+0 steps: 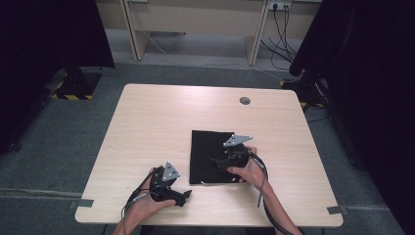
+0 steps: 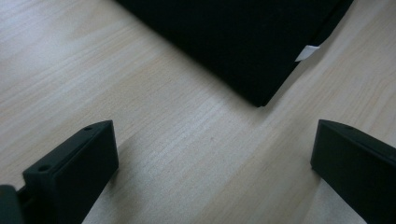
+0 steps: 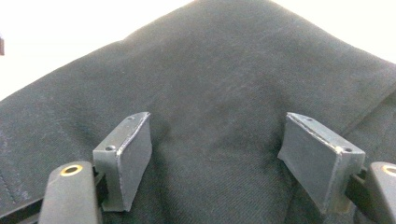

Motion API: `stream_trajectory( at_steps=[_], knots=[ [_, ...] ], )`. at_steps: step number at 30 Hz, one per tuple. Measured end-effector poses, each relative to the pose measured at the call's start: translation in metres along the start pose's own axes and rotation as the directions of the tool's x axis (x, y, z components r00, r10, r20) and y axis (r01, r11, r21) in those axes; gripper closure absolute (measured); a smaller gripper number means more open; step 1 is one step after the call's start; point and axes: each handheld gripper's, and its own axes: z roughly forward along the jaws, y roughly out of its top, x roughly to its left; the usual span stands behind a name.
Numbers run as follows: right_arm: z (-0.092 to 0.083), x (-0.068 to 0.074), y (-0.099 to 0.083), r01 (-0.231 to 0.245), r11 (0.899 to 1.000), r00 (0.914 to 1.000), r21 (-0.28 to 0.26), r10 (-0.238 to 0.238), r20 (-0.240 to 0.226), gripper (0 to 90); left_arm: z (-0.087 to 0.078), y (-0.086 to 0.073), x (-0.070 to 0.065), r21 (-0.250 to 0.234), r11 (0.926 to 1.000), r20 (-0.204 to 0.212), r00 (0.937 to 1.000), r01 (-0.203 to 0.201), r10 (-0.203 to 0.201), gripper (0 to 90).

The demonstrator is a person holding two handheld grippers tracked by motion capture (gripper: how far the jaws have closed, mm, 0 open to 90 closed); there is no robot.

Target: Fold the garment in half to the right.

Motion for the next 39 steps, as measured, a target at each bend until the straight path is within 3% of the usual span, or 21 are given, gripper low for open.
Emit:
stream_trajectory(
  at_steps=[14, 23, 39],
  knots=[
    [0.003, -0.002, 0.002, -0.028, 0.999, 0.9995, -0.017, 0.028, -0.013, 25.7, 0.000, 0.000, 0.000, 0.000, 1.0000, 0.000, 1.0000, 0.000, 0.000, 0.0],
    [-0.012, -0.009, 0.002, -0.083, 0.995, 0.9954, -0.058, 0.079, -0.054, 21.8, 0.000, 0.000, 0.000, 0.000, 1.0000, 0.000, 1.0000, 0.001, -0.001, 0.0],
    [-0.032, -0.009, 0.004, -0.082, 0.993, 0.9960, -0.090, 0.078, -0.045, 18.9, 0.000, 0.000, 0.000, 0.000, 1.0000, 0.000, 1.0000, 0.000, 0.000, 0.0]
  ],
)
